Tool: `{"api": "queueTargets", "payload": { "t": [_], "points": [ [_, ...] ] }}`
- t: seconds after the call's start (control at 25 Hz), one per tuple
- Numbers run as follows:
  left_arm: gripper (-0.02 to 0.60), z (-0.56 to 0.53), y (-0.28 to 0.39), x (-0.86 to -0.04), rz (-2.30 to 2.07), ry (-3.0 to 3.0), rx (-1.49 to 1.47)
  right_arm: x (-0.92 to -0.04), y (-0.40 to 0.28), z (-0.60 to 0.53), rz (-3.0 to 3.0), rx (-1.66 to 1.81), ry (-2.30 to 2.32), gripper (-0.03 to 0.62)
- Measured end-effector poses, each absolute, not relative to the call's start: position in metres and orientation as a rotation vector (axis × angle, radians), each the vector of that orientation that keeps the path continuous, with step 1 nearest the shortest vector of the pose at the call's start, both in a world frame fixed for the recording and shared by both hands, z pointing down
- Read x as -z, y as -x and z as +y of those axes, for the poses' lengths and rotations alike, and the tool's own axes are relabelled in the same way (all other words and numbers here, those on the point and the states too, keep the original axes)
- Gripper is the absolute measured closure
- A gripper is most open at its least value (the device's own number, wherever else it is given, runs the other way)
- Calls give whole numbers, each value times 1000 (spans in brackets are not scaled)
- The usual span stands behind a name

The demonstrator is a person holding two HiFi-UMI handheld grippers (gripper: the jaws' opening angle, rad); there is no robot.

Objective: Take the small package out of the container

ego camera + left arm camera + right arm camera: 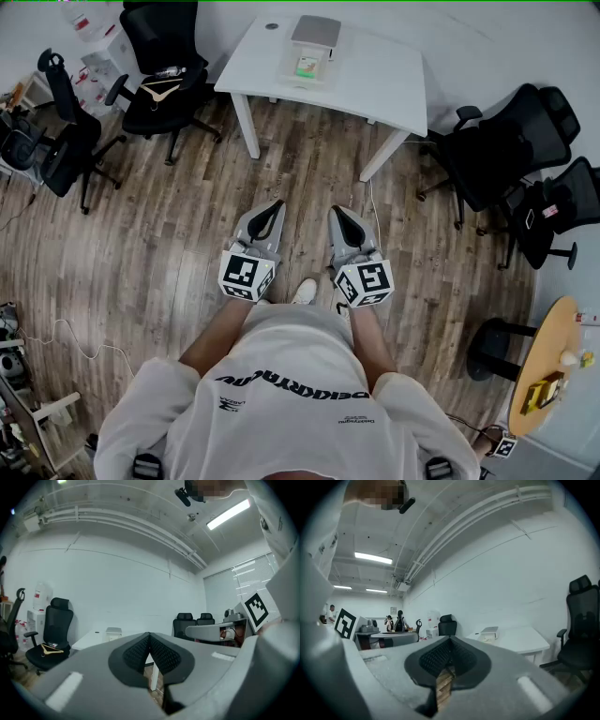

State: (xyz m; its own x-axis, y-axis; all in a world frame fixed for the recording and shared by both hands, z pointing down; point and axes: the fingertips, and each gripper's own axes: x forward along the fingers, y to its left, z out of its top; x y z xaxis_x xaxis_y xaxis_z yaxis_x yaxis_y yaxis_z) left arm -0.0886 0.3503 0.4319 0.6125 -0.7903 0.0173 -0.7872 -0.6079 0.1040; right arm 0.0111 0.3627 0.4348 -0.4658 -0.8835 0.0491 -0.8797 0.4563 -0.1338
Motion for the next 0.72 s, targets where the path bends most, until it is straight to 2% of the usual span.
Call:
{"api": "queueTargets", "payload": {
  "t": [0.72],
  "points": [
    [581, 330, 62, -441, -1300, -2748, 33, -447, -39, 334, 2678, 260, 1549, 595]
  ]
}}
